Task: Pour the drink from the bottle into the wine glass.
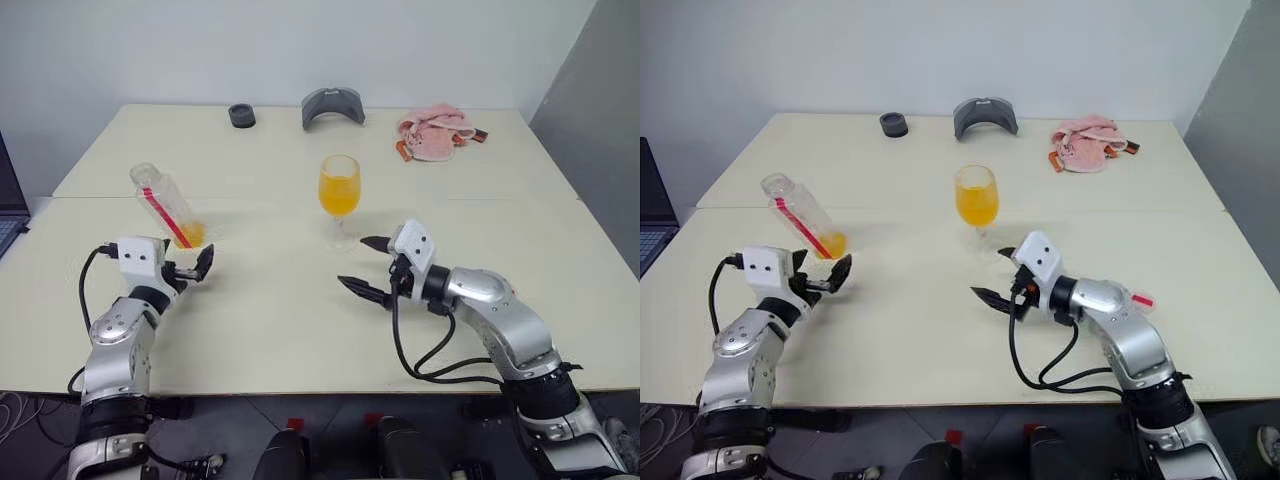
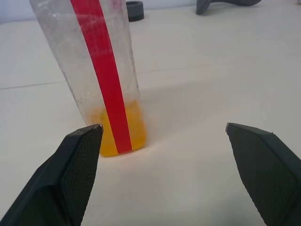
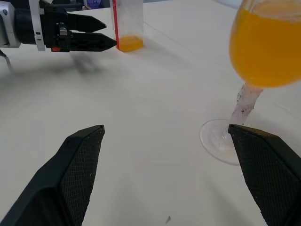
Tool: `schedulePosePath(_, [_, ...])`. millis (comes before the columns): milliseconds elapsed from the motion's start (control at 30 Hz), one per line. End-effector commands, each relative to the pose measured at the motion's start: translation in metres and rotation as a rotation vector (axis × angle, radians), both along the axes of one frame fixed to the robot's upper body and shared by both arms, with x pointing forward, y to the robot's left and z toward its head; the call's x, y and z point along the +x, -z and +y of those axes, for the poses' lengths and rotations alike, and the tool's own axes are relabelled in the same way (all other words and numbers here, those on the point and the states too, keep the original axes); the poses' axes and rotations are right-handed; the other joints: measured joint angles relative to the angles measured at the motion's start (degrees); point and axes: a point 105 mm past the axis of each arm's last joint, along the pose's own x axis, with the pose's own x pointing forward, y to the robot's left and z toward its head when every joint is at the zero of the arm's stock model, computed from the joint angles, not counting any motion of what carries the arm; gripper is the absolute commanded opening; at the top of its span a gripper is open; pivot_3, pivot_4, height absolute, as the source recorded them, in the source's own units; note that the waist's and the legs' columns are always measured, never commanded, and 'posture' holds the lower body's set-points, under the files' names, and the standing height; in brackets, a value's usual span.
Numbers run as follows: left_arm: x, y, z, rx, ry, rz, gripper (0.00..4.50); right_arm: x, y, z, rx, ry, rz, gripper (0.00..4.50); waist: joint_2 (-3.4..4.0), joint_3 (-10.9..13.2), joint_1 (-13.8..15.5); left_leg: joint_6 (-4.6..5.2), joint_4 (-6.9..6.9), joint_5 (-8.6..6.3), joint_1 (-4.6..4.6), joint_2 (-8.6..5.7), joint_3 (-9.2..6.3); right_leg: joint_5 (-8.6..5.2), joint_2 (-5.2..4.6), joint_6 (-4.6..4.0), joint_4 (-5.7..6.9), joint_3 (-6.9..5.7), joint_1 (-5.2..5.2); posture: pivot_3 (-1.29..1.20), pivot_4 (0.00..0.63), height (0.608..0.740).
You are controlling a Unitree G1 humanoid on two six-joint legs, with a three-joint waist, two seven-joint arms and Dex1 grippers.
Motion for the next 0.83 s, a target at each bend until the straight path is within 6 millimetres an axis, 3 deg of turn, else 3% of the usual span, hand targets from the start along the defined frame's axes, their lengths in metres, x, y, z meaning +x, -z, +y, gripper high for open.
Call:
schedulePosePath(33, [-0.004, -0.016, -0.001, 0.008, -0.007, -0.052, 4.48, -0.007, -0.015, 0.001, 0.050, -0.023, -0.055, 4.50, 0.00, 0.0, 0.0, 0.00, 0.00, 0.00, 0.02, 0.00, 0.03, 0.00, 0.01, 0.00, 0.00, 0.00, 0.00, 0.00, 0.150, 0.740])
schedulePosePath(200, [-0.009, -0.015, -0.002, 0.008, -0.040, -0.051, 4.48, -0.004, -0.015, -0.006, 0.104, 0.029, -0.061, 4.50, 0.00, 0.0, 0.2, 0.00, 0.00, 0.00, 0.02, 0.00, 0.04, 0.00, 0.02, 0.00, -0.01, 0.00, 0.02, 0.00, 0.150, 0.740])
schedulePosePath(333, [-0.018, -0.013, -0.007, 0.002, -0.047, -0.055, 4.48, 0.007, -0.018, -0.023, 0.226, 0.220, -0.122, 4.50, 0.00, 0.0, 0.6, 0.00, -0.02, 0.00, 0.03, 0.02, 0.04, 0.00, 0.01, 0.00, -0.03, 0.04, 0.02, 0.00, 0.150, 0.740])
schedulePosePath(567, [-0.032, -0.008, -0.024, -0.023, -0.054, -0.050, 4.48, 0.020, 0.019, -0.066, 0.332, 0.604, -0.122, 4.50, -0.01, 0.0, 1.4, -0.01, -0.03, 0.00, 0.04, 0.01, 0.14, 0.00, 0.01, 0.00, -0.05, 0.11, 0.05, 0.00, 0.150, 0.740])
schedulePosePath(833, [-0.043, -0.006, -0.028, -0.054, -0.066, -0.070, 4.48, 0.026, 0.036, -0.083, 0.324, 0.726, -0.144, 4.50, 0.01, 0.0, 1.3, -0.01, -0.11, 0.00, 0.23, 0.09, 0.34, 0.00, 0.20, 0.00, -0.03, 0.17, 0.09, 0.00, 0.150, 0.740])
